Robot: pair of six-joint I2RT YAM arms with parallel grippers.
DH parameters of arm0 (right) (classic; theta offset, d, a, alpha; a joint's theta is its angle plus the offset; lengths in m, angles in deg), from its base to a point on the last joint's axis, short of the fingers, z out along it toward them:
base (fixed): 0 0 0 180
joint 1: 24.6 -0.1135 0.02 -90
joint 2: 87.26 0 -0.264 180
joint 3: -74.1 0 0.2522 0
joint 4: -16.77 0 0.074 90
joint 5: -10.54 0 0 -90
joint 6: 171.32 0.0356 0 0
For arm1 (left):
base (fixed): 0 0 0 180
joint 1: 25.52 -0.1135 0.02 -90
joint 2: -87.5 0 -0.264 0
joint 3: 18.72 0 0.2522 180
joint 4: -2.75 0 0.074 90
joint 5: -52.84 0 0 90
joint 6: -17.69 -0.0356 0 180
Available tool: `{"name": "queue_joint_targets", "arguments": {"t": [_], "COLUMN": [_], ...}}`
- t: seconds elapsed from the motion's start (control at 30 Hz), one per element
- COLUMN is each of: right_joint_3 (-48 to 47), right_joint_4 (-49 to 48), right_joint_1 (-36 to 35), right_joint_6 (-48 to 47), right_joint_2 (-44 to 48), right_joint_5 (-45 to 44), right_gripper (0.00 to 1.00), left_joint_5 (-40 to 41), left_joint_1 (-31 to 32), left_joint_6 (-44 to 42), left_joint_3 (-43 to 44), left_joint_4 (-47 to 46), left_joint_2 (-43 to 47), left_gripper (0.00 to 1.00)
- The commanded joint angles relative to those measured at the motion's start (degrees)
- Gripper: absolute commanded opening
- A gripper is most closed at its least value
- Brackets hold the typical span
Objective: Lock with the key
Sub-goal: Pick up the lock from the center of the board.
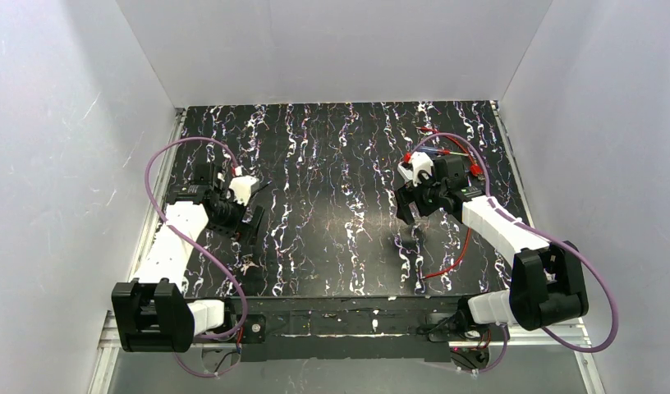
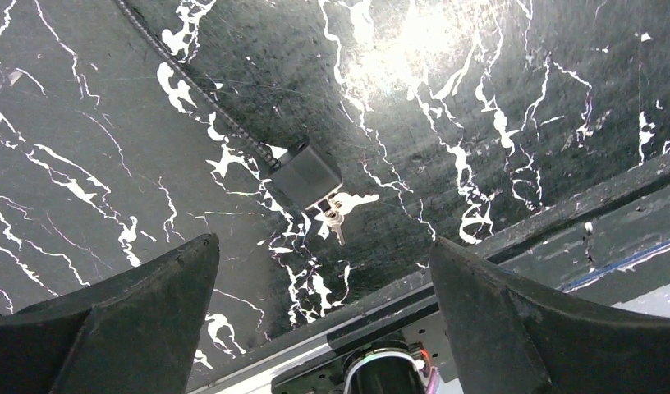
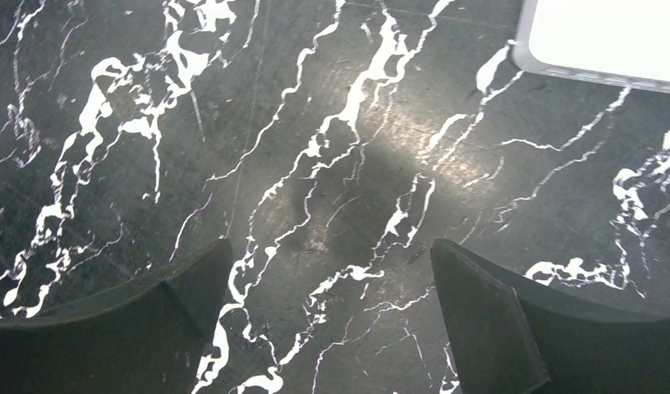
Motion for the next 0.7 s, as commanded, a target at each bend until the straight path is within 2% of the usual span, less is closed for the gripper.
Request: {"name": "queue_joint_targets", "arguments": {"t": [0.0, 0.13, 0.23, 0.37, 0.67], "right_joint_3": [-0.1, -0.2, 0.1, -0.1, 0.0], "right_joint_4": [1.2, 2.4, 2.4, 3.2, 3.6], "right_joint_1": [0.1, 0.2, 0.3, 0.4, 1.2], "right_joint_6": [-4.4, -6.3, -6.8, -7.6, -8.0], "right_joint_2": [0.9, 1.5, 2.0, 1.6, 2.0], "right_joint_5": [5.4, 7.2, 7.6, 8.2, 9.1], "right_gripper": [1.00, 1.00, 1.00, 1.00, 1.00], "left_joint_5": [-2.8, 2.4, 8.8, 14.2, 14.5], "left_joint_1": [0.2, 0.2, 0.2, 0.2, 0.3], "left_joint_6": [-9.5, -22.9, -28.0, -30.2, -28.9], "left_joint_3": [0.5, 1.0, -0.9, -3.8, -8.4], "left_joint_4": [6.1, 10.4, 7.2, -0.5, -14.5], "left_joint_2": [1.4, -0.6, -2.1, -4.4, -7.3], "left_gripper": [0.99, 0.99, 0.99, 0.99, 0.99]}}
